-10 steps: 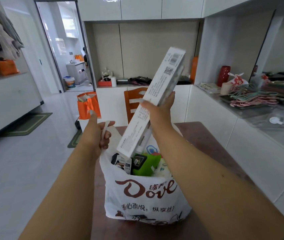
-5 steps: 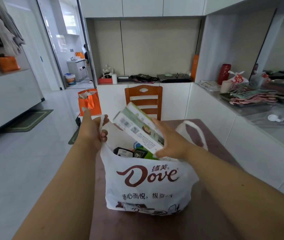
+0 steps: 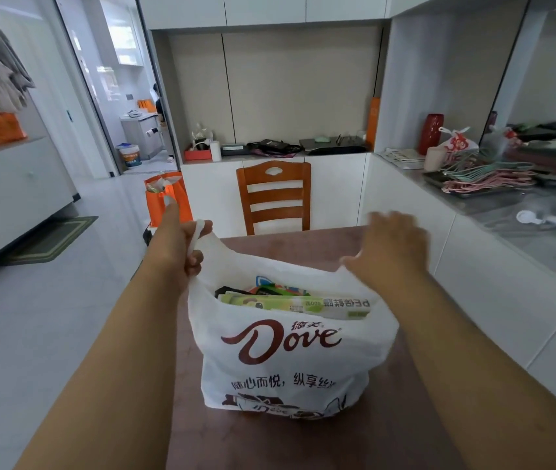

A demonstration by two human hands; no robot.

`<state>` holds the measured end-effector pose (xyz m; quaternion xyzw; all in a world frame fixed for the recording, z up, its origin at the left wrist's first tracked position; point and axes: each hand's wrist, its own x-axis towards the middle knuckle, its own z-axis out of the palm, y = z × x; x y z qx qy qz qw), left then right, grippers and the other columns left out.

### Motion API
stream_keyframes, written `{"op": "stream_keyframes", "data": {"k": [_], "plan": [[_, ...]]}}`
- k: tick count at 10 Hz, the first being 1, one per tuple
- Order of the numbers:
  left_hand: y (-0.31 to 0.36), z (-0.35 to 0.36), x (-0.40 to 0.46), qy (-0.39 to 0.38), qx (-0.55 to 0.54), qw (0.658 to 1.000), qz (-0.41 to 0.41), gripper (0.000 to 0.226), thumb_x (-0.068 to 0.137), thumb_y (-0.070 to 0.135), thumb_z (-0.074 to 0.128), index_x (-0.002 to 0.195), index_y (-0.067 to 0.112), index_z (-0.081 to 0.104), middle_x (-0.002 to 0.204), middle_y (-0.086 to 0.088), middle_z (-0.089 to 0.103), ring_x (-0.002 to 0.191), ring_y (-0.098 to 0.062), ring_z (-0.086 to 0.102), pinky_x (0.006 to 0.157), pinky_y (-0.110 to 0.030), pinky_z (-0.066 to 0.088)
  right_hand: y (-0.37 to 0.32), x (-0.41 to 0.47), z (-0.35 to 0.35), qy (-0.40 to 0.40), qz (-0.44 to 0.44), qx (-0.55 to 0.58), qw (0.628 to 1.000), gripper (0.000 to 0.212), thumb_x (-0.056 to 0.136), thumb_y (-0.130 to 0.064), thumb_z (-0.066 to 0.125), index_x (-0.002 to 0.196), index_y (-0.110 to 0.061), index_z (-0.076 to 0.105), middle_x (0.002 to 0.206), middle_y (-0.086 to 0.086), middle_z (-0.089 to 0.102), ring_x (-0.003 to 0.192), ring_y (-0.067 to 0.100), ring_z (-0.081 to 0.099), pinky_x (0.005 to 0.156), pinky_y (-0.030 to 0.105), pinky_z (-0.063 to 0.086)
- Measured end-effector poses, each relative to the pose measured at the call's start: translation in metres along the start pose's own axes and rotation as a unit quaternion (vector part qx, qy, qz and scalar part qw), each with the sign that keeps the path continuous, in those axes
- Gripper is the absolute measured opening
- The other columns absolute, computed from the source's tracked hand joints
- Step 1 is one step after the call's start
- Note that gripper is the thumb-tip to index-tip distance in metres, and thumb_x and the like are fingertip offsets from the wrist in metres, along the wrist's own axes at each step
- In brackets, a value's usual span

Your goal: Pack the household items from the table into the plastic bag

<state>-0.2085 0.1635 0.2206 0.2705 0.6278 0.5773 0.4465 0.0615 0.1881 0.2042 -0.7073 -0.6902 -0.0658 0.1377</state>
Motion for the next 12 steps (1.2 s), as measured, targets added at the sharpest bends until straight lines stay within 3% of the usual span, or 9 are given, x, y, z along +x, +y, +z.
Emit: {"op": "stream_keyframes", "data": {"k": [1,2,3,5,6,8,9,11,12], "plan": [[0.001,0.007,-0.001,0.002,0.010,1.000,0.013,0.080,0.083,0.078,0.024,0.111,0.018,0.070,0.116,0.001,0.065,0.057,-0.011,0.038,0.048,-0.018,0.035,0.019,-0.005,0.004,-0.181,0.132,0.092,0.970,0.068,0.082,-0.038,0.069,0.134,-0.003,0.042,0.113,0.012,0.060,0.103,0.027,0.059,0.071,0.026,0.043],[0.003,0.017,-0.003,-0.003,0.017,0.999,0.031,0.077,0.086,0.074,0.025,0.111,0.015,0.067,0.116,0.001,0.064,0.057,-0.011,0.037,0.049,-0.019,0.033,0.017,0.009,0.021,-0.172,0.155,0.422,0.877,0.048,0.090,-0.010,0.059,0.135,-0.005,0.043,0.091,0.011,0.061,0.056,0.014,0.057,0.043,0.021,0.042],[0.011,0.030,-0.005,0.003,0.012,0.999,0.043,0.060,0.087,0.073,0.029,0.088,0.023,0.060,0.097,-0.001,0.060,0.062,-0.012,0.038,0.058,-0.019,0.034,0.012,0.037,0.000,-0.041,0.153,0.610,0.777,0.052,0.090,-0.002,0.051,0.138,-0.016,0.037,0.105,0.014,0.063,0.054,0.010,0.045,0.043,0.022,0.037],[0.048,0.039,0.000,0.010,0.011,0.995,0.101,0.069,0.087,0.073,0.026,0.092,0.020,0.070,0.098,-0.003,0.062,0.059,-0.010,0.041,0.052,-0.017,0.036,-0.007,0.062,-0.066,0.003,0.035,0.687,0.726,0.063,0.086,0.012,0.042,0.137,-0.022,0.030,0.095,0.009,0.070,0.050,0.008,0.037,0.040,0.018,0.030],[0.047,0.045,-0.002,-0.002,-0.001,0.995,0.104,0.071,0.085,0.075,0.027,0.091,0.019,0.071,0.105,-0.005,0.064,0.062,-0.011,0.044,0.052,-0.017,0.039,-0.003,0.071,-0.074,0.022,0.004,0.680,0.733,0.062,0.087,0.010,0.044,0.138,-0.021,0.028,0.097,0.006,0.070,0.049,0.007,0.038,0.041,0.018,0.030],[-0.020,0.067,-0.016,-0.093,0.068,0.991,0.069,0.068,0.090,0.070,0.024,0.093,0.019,0.069,0.078,-0.007,0.066,0.054,-0.013,0.046,0.062,-0.028,0.041,0.029,0.051,-0.022,-0.083,0.100,0.487,0.864,0.062,0.079,-0.010,0.066,0.134,-0.023,0.041,0.096,0.011,0.064,0.049,0.016,0.048,0.044,0.026,0.040],[-0.030,0.073,-0.016,-0.094,0.065,0.993,0.029,0.060,0.092,0.065,0.032,0.091,0.019,0.071,0.070,-0.004,0.071,0.053,-0.015,0.053,0.060,-0.027,0.047,0.040,0.043,-0.001,-0.105,0.113,0.459,0.875,0.059,0.083,-0.014,0.063,0.136,-0.024,0.039,0.102,0.011,0.070,0.059,0.019,0.063,0.059,0.028,0.048],[-0.024,0.086,-0.002,-0.077,0.110,0.990,0.052,0.051,0.096,0.055,0.034,0.118,0.016,0.060,0.103,-0.006,0.069,0.086,-0.023,0.068,0.080,-0.035,0.058,0.044,0.051,-0.001,-0.085,0.081,0.431,0.895,0.061,0.086,-0.034,0.063,0.139,-0.026,0.034,0.122,0.005,0.063,0.096,0.021,0.067,0.076,0.032,0.050],[-0.024,0.085,0.007,-0.022,0.151,0.985,0.079,0.044,0.096,0.052,0.035,0.115,0.018,0.056,0.111,-0.007,0.064,0.100,-0.027,0.064,0.094,-0.042,0.051,0.043,0.051,-0.004,-0.043,0.074,0.396,0.914,0.063,0.084,-0.041,0.064,0.138,-0.027,0.036,0.129,0.003,0.057,0.113,0.026,0.058,0.096,0.044,0.050]]}}
